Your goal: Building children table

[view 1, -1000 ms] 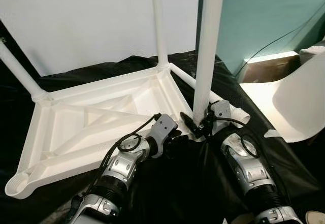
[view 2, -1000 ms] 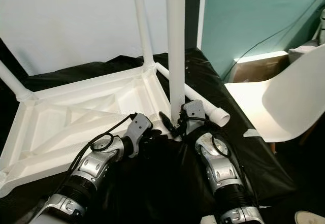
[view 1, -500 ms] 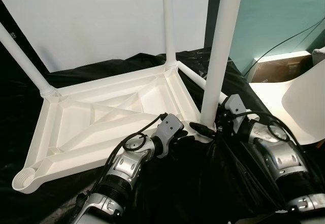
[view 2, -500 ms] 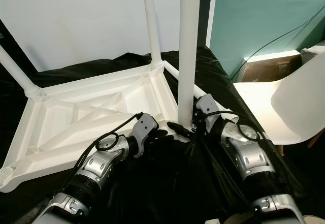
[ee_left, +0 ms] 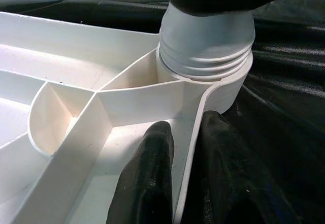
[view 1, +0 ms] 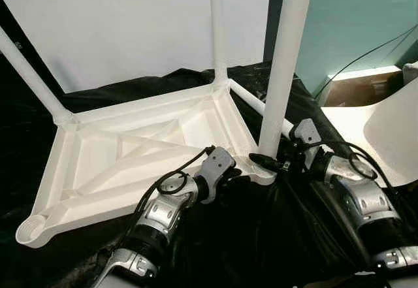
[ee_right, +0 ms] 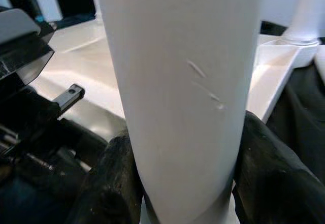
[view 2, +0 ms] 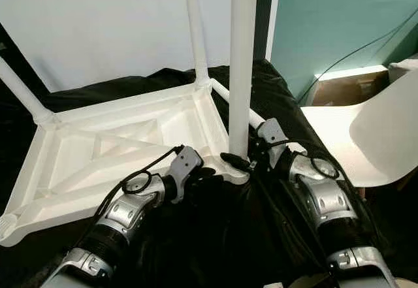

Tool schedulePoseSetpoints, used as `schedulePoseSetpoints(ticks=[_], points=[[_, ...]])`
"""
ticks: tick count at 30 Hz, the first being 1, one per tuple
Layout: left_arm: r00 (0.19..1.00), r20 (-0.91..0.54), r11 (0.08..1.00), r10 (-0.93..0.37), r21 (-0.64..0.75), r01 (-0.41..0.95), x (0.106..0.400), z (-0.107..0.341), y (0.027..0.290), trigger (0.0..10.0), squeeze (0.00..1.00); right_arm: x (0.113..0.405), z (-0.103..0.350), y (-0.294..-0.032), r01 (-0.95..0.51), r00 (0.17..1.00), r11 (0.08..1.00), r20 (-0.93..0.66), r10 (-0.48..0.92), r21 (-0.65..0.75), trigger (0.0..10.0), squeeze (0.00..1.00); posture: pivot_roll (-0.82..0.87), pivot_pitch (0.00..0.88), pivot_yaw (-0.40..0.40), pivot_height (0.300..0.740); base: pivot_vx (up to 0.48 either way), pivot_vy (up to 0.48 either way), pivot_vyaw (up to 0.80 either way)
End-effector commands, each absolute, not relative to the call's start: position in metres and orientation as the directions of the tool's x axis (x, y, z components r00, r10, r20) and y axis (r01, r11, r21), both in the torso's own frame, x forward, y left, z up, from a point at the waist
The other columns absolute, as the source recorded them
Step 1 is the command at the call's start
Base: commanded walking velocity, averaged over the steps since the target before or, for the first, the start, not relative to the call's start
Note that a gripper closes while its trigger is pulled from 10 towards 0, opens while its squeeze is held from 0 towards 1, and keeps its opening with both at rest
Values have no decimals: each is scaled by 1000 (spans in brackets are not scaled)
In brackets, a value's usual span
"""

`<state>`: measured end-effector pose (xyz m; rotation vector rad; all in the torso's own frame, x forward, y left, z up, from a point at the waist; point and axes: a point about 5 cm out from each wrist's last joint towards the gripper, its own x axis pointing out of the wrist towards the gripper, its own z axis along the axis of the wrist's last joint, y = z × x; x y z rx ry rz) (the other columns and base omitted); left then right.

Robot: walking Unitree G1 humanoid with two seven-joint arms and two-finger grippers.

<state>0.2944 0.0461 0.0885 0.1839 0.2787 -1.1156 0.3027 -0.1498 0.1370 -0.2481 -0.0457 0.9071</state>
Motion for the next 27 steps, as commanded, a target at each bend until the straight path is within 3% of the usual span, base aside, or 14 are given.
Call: schedulePoseSetpoints(ticks=[1,5,15,16,17,18,19,23,24,26,27], points=[[320,-427,398,-846,-106,911,277,55,45,10000,0,285,116,-100,-789,601,595,9,799,-155,0,0,40,0,53,740,0,0,0],[317,-426,394,-847,-104,913,277,56,44,10000,0,288,121,-85,-710,690,701,133,711,-63,0,0,43,0,54,740,0,0,0],[317,-427,395,-847,-105,913,278,56,44,10000,0,293,123,-78,-694,712,719,170,681,28,0,0,45,0,49,740,0,0,0],[319,-426,396,-847,-104,912,278,56,44,10000,0,293,122,-78,-697,712,716,155,685,35,1137,0,50,0,43,740,0,0,0],[319,-426,396,-847,-104,912,278,56,44,10000,0,293,122,-78,-697,712,716,155,685,35,1137,0,50,0,43,740,0,0,0],[324,-423,401,-846,-105,910,278,56,44,10000,0,292,118,-78,-704,708,709,121,696,40,10000,0,50,0,41,740,0,0,0],[324,-422,401,-847,-106,910,278,56,44,10000,0,291,118,-79,-717,695,696,112,710,40,10000,1000,48,0,41,740,0,0,0],[323,-422,401,-847,-108,910,277,56,44,10000,0,289,120,-80,-743,667,668,106,738,31,10000,1000,43,0,43,740,0,0,0],[322,-423,401,-847,-111,909,276,55,44,10000,0,288,124,-85,-781,622,625,88,778,-5,10000,259,38,0,44,740,0,0,0],[322,-423,401,-847,-111,909,276,55,44,10000,0,288,124,-85,-781,622,625,88,778,-5,10000,259,38,0,44,740,0,0,0],[321,-424,400,-847,-112,910,276,55,44,10000,0,288,126,-90,-807,586,589,70,807,-31,10000,0,36,0,44,740,0,0,0]])
